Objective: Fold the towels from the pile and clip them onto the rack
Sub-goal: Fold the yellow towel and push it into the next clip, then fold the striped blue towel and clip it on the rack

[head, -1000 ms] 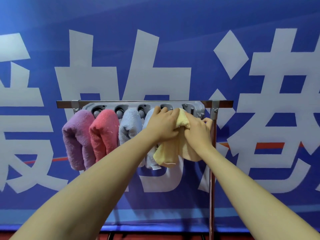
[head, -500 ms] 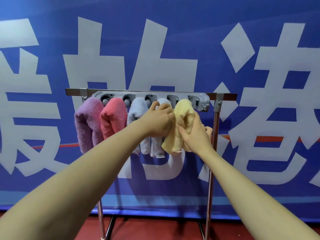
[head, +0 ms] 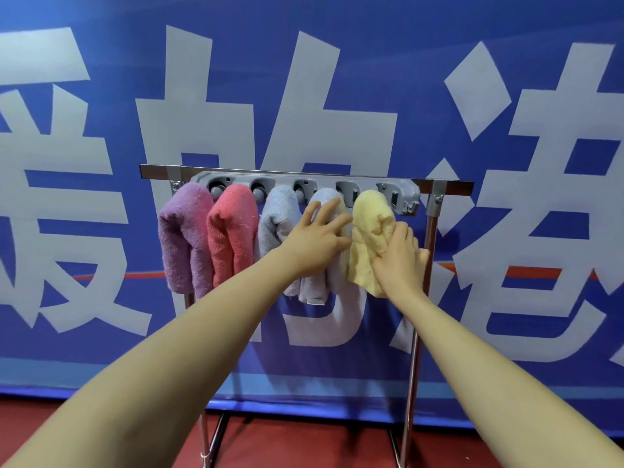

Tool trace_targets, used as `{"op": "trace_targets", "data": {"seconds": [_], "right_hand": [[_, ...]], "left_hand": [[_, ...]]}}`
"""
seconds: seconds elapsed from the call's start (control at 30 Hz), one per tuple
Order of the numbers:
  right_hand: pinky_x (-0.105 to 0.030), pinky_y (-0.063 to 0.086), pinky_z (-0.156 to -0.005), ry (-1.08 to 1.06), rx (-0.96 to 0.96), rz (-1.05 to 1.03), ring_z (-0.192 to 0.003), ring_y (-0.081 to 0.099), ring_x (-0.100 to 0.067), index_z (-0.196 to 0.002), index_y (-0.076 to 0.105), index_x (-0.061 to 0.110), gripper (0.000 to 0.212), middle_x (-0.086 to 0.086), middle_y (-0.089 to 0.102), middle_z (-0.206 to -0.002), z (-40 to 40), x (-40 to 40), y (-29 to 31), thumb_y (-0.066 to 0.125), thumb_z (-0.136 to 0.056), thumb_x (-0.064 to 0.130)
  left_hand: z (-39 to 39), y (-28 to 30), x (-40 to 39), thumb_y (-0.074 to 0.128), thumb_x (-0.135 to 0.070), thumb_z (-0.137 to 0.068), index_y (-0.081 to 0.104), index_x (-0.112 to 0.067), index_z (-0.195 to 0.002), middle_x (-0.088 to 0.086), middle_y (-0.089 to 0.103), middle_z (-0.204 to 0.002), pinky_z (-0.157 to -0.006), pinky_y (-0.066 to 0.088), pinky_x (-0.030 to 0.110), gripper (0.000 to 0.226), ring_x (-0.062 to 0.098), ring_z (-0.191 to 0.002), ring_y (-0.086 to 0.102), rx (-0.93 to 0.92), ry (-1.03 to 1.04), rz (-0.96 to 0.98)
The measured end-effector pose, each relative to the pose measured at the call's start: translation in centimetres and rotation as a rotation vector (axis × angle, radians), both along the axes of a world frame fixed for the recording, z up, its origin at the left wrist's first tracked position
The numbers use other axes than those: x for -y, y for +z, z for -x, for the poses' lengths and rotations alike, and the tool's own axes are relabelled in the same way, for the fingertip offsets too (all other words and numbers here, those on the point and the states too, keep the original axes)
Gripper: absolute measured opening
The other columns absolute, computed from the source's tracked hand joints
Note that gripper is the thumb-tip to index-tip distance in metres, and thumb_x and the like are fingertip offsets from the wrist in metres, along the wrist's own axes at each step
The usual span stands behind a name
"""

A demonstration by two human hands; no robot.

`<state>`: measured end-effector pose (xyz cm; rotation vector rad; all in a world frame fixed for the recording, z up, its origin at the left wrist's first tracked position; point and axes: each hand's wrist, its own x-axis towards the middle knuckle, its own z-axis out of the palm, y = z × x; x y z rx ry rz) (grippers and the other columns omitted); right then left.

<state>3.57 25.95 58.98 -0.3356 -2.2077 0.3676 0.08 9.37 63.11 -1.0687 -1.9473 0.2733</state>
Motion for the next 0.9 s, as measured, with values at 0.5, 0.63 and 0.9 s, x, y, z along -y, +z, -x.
{"op": "trace_targets", "data": {"seconds": [0.5,0.63,0.9], "right_hand": [[-0.041,0.050,-0.074,0.200,0.124,0.092,-0.100,0.053,-0.028,-0.115,0.046,0.009,0.033,-0.009,0.049,-0.108,-1.8,0.8,-2.0,0.057,-0.089,0.026],[-0.042,0.051,-0.071,0.233,0.155,0.099,-0.094,0.059,-0.029,-0.109,0.049,0.011,0.030,-0.007,0.054,-0.108,-3.6,0.9,-3.2,0.051,-0.092,0.036],[-0.039,0.047,-0.072,0.242,0.257,0.065,-0.097,0.057,-0.028,-0.116,0.051,0.009,0.026,-0.006,0.052,-0.114,-7.7,2.5,-7.6,0.048,-0.093,0.022]], "left_hand": [[-0.9,-1.5,-0.1,0.058,-0.005,-0.081,0.060,-0.018,-0.107,0.009,0.039,-0.146,-0.108,0.018,0.058,0.029,0.038,-0.138,0.025,0.194,-0.021,-0.171],[-3.4,-2.6,0.1,0.050,-0.008,-0.077,0.055,-0.013,-0.123,0.010,0.042,-0.144,-0.109,0.010,0.045,0.047,0.034,-0.136,0.033,0.253,0.020,-0.241],[-7.1,-10.5,2.3,0.035,-0.017,-0.068,0.058,-0.009,-0.109,0.009,0.057,-0.125,-0.092,0.031,0.039,0.048,0.032,-0.114,0.052,0.445,0.141,-0.314]]}}
